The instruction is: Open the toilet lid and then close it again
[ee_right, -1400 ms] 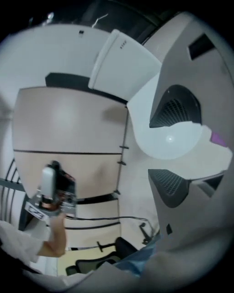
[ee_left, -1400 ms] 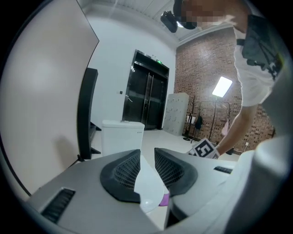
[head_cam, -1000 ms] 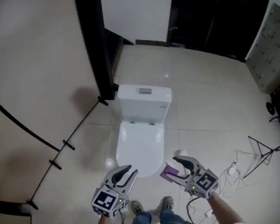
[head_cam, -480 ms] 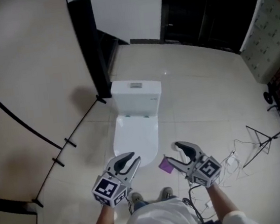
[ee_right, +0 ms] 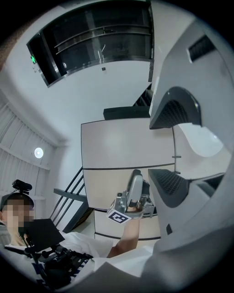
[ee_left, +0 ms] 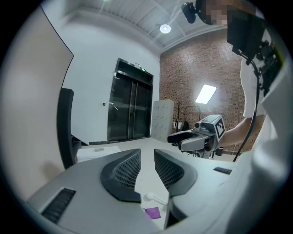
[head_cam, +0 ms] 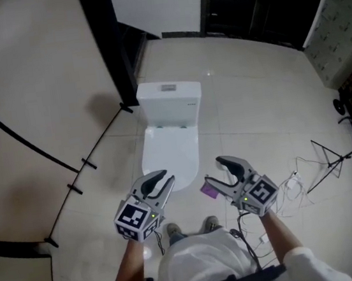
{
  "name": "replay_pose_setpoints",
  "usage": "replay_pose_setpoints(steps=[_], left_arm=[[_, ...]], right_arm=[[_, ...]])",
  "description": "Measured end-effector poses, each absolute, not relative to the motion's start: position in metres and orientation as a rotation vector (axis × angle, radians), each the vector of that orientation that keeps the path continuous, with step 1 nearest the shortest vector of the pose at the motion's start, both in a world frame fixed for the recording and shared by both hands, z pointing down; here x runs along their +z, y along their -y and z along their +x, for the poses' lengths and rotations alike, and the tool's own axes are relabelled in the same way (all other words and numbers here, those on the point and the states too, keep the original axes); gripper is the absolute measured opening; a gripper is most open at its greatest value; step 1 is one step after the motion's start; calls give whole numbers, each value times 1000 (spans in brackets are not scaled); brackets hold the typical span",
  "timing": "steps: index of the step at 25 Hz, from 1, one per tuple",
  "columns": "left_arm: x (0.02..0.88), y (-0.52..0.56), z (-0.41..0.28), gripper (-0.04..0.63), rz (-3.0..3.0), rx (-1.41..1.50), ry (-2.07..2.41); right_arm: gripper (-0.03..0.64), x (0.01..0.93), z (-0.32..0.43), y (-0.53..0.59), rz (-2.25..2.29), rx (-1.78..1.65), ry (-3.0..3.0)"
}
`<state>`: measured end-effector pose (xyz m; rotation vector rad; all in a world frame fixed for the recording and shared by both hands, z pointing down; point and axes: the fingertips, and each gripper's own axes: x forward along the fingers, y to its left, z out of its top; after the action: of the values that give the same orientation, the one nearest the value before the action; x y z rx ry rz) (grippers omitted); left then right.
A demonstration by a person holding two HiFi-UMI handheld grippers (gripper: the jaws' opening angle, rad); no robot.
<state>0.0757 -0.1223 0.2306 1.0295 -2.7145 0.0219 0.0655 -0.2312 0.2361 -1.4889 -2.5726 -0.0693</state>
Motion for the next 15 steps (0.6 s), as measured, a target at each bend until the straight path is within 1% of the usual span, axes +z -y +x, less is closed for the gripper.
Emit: replay_pose_setpoints(steps=[5, 15], left_arm=[[226, 126, 68, 92, 1041, -45, 2755], [221, 147, 45, 92, 1057, -5, 2775]], right_arm=[[284, 239, 60, 232, -1494, -72, 2579], [284, 249, 56, 255, -1485, -156, 2594]])
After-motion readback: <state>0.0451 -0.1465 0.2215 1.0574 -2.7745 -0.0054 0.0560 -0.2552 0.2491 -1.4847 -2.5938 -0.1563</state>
